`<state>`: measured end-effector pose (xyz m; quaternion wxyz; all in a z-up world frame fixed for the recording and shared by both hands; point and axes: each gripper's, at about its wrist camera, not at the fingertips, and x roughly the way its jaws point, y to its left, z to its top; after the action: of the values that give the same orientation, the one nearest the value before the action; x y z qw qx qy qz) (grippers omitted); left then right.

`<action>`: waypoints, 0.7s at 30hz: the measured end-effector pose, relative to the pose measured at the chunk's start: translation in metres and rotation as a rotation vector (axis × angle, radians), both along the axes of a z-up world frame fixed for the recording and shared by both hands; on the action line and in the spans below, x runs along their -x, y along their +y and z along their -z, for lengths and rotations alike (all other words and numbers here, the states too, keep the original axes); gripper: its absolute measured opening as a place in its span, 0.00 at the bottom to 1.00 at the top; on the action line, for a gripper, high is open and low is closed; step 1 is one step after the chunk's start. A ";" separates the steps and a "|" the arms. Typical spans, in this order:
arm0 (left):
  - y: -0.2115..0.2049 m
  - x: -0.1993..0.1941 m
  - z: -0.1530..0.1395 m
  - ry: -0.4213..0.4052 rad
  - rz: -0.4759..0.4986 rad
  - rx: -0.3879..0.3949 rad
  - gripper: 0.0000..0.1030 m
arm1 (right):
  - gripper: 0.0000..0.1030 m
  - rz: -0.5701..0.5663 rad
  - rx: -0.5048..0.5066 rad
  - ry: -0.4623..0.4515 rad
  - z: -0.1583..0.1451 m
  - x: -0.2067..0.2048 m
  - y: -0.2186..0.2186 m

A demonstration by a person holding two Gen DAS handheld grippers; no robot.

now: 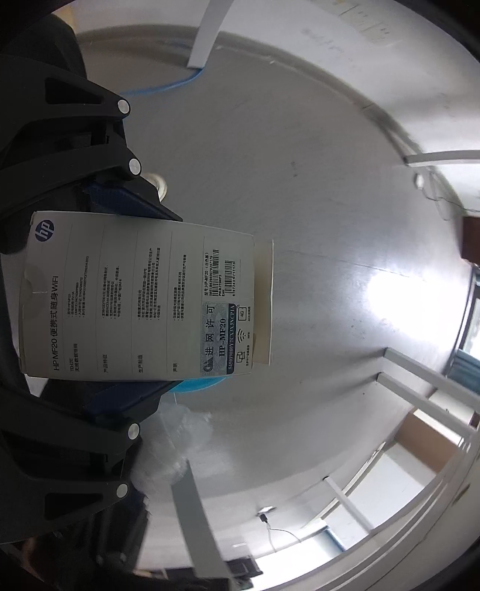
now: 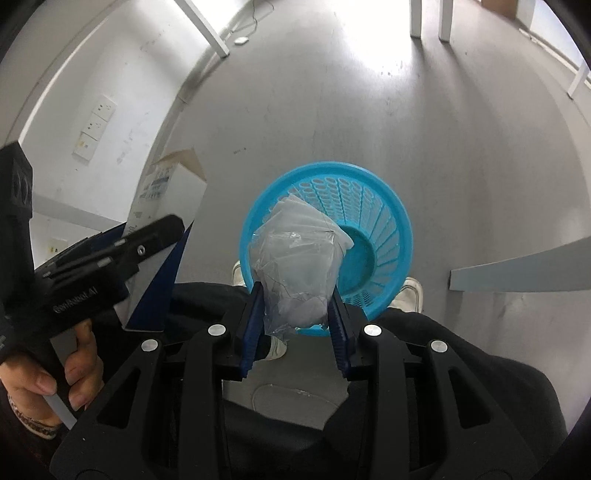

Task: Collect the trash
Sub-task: 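Lift the plastic bag and HP box and carry both down over the blue wastebasket, then open the right gripper over the basket while the left gripper releases the HP box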

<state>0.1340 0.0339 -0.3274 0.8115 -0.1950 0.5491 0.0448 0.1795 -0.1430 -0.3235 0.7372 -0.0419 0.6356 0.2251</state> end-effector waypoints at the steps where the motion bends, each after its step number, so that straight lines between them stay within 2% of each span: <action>1: -0.001 -0.004 0.002 0.003 -0.009 0.000 0.73 | 0.32 0.000 0.007 0.007 0.005 -0.003 0.003; 6: -0.008 -0.014 0.009 0.013 0.006 0.001 0.73 | 0.33 0.023 0.018 0.039 0.026 -0.015 0.004; 9: -0.006 -0.020 0.007 -0.008 0.006 -0.034 0.73 | 0.34 0.027 0.024 0.051 0.031 -0.015 0.009; 14: 0.002 -0.020 0.012 -0.013 -0.006 0.029 0.74 | 0.49 0.037 0.017 0.048 0.035 -0.019 0.008; 15: 0.003 -0.020 0.013 -0.016 -0.015 0.048 0.76 | 0.52 0.040 0.016 0.050 0.036 -0.020 0.008; 16: 0.005 -0.020 0.013 -0.024 -0.022 0.078 0.81 | 0.61 0.042 0.017 0.047 0.036 -0.020 0.009; 17: 0.006 -0.022 0.014 -0.034 -0.025 0.092 0.91 | 0.65 0.042 0.014 0.043 0.035 -0.019 0.009; 21: 0.006 -0.020 0.015 -0.060 -0.022 0.104 0.94 | 0.68 0.031 0.016 0.038 0.033 -0.017 0.012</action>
<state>0.1543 0.0398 -0.3419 0.8158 -0.2443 0.5238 0.0191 0.1961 -0.1314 -0.3567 0.7282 -0.0336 0.6517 0.2095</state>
